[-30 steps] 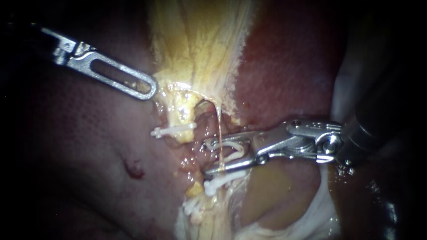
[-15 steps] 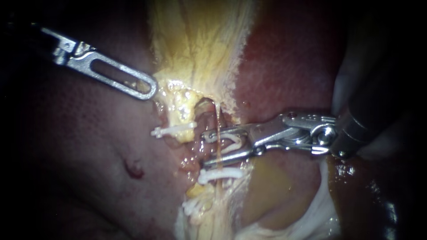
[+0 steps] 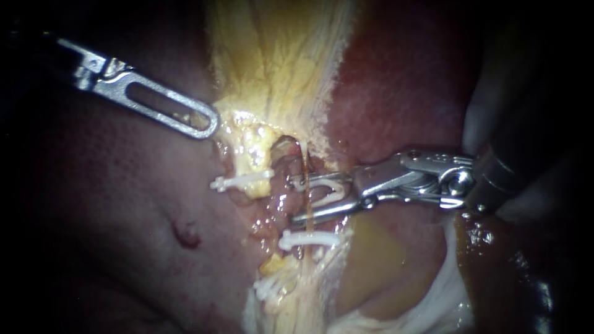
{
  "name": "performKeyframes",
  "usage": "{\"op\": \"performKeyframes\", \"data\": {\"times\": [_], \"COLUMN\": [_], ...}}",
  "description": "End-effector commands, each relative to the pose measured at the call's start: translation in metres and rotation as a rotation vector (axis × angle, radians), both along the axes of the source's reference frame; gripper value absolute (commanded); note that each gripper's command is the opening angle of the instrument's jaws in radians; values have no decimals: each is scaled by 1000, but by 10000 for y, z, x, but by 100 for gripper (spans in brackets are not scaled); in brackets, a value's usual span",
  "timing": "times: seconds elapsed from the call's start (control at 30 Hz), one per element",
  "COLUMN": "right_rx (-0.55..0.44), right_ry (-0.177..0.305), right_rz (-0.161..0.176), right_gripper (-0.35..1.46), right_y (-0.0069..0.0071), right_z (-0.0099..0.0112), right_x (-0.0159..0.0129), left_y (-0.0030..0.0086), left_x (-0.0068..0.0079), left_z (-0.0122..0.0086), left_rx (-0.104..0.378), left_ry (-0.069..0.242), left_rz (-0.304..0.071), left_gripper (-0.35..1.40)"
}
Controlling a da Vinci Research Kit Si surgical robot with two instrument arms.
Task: Clipping second clip right tube
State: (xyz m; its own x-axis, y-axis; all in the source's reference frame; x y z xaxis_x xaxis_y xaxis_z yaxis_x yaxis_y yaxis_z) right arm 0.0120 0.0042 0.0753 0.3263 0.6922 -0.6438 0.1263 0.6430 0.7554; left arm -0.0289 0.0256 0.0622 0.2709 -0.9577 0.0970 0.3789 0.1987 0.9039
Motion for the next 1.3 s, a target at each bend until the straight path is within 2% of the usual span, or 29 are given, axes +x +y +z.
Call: {"op": "performKeyframes", "data": {"times": [0.03, 0.67, 1.0, 1.3], "right_rx": [-1, 7, 7, 7], "right_ry": [1, 1, 3, 5], "right_rz": [1, 4, 1, -3], "right_gripper": [36, 35, 36, 44], "right_y": [0, 10, 5, -6], "right_z": [-1, -13, -19, -34], "right_x": [-2, -33, -31, -28], "left_y": [0, 0, 0, 0], "left_x": [0, 1, 0, 0], "left_z": [0, -1, -1, -1], "left_rx": [0, 0, 0, 0], "left_ry": [0, 0, 0, 0], "left_rz": [0, 0, 0, 0], "left_gripper": [-35, -35, -35, -35]}}
